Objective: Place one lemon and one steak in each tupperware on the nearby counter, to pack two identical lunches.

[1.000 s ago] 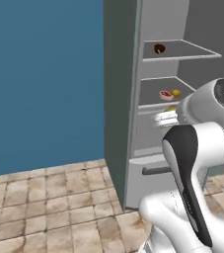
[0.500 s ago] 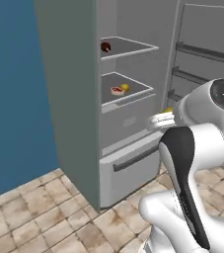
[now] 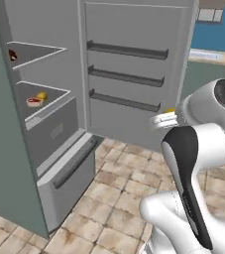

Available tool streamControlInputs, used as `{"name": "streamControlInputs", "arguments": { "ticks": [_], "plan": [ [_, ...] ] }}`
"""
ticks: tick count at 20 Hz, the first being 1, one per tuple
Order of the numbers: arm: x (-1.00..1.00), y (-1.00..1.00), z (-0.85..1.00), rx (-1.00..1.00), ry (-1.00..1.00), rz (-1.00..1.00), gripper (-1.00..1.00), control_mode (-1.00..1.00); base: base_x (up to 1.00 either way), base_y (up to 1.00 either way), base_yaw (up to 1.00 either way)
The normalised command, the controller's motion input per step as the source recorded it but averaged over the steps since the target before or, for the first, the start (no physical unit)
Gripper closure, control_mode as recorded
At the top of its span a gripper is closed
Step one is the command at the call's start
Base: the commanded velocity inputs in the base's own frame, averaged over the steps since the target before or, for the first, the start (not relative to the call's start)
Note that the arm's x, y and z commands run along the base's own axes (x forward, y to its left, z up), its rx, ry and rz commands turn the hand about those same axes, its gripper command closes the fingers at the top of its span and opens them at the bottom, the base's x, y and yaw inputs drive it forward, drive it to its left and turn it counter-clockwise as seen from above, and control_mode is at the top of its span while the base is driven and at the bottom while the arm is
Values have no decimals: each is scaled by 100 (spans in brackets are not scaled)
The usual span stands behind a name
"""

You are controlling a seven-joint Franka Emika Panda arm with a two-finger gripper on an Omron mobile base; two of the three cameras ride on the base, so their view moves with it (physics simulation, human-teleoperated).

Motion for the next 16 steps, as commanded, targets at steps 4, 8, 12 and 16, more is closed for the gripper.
{"name": "streamControlInputs", "arguments": {
  "ticks": [4, 8, 12, 16],
  "plan": [
    [0, 0, 0, 0, 0, 0, 100, 100, -53, 0, -74],
    [0, 0, 0, 0, 0, 0, 100, 100, -38, -3, -70],
    [0, 0, 0, 0, 0, 0, 100, 100, -8, -22, -55],
    [0, 0, 0, 0, 0, 0, 100, 100, 0, -37, -34]
  ]
}}
